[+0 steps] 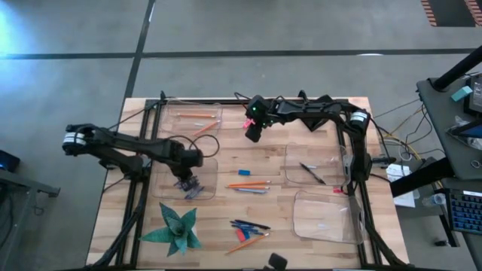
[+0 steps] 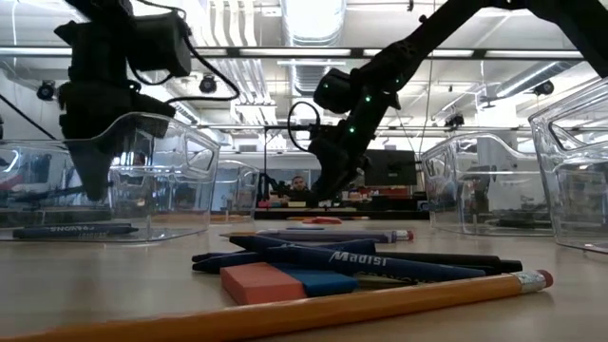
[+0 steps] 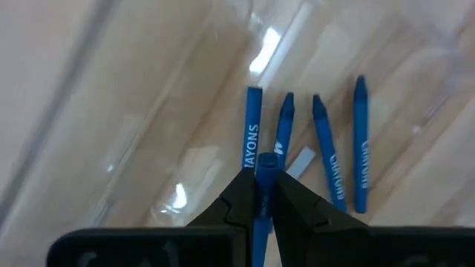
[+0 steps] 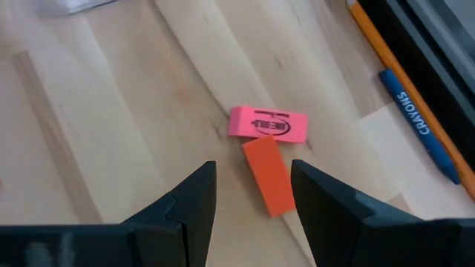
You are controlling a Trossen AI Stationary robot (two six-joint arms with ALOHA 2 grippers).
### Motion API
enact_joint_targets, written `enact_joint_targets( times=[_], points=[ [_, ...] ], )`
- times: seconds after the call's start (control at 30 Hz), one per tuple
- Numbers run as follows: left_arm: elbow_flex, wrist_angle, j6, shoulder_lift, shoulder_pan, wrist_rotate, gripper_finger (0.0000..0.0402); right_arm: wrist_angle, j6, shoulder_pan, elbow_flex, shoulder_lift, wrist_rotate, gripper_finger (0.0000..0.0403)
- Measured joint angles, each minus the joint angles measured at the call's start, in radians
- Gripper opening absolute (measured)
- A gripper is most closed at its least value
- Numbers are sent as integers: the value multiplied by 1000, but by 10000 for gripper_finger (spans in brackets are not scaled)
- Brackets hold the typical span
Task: Sort crayons/erasers/pens/pencils in bins
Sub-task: Put the blue crayon into the middle left transparent bin, then put the orange eraser into the bottom right transparent bin
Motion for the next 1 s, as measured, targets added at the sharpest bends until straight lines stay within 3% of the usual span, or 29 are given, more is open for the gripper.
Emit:
enact_joint_targets(
  times=[0.27,0.5,0.63,0.77,1.0],
  points=[
    [1,4,35,72,-29,-21,21,0,0,-28,0,0,0,167],
    [12,4,-1,96,-29,-20,81,2,0,-39,0,0,1,167],
    [24,-5,-100,95,-27,65,108,1,0,-39,0,0,0,167],
    [66,-23,-139,61,-33,94,114,0,0,-39,0,0,0,167],
    [169,-27,-149,-43,-33,30,115,-1,-8,-39,0,0,-10,167]
  ],
)
